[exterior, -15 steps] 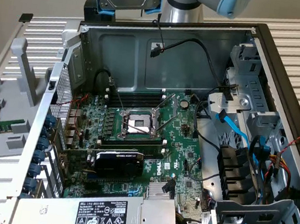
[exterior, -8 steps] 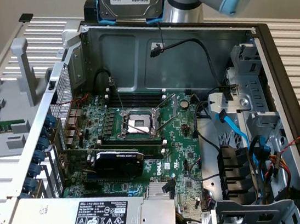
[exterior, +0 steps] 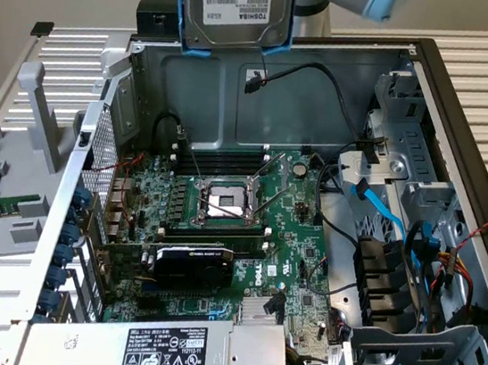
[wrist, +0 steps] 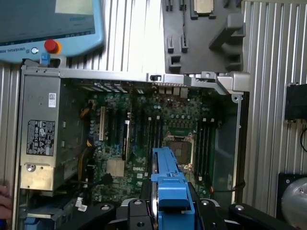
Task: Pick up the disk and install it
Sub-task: 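Pick up the disk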
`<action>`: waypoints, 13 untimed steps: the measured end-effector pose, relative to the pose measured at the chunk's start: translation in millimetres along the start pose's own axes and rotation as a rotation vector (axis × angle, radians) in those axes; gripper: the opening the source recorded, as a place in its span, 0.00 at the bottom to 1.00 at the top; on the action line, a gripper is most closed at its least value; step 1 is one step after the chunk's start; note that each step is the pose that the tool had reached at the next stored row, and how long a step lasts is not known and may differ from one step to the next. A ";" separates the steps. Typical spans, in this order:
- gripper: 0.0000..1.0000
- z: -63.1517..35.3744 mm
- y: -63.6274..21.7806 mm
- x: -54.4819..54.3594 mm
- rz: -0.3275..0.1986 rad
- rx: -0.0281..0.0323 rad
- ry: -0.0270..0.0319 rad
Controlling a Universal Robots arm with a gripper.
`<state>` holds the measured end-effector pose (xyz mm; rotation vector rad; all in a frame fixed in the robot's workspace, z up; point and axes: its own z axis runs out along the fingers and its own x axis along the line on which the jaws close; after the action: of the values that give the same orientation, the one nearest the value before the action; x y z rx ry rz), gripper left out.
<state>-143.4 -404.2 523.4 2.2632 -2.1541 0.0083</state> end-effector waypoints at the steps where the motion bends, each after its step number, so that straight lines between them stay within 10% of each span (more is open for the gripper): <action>1: 0.37 -0.1 -4.2 1.9 0.000 -0.0002 0.0001; 13: 0.37 0.1 -42.4 32.5 0.000 -0.0035 0.0000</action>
<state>-99.5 -434.6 523.5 2.2615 -2.1523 0.0046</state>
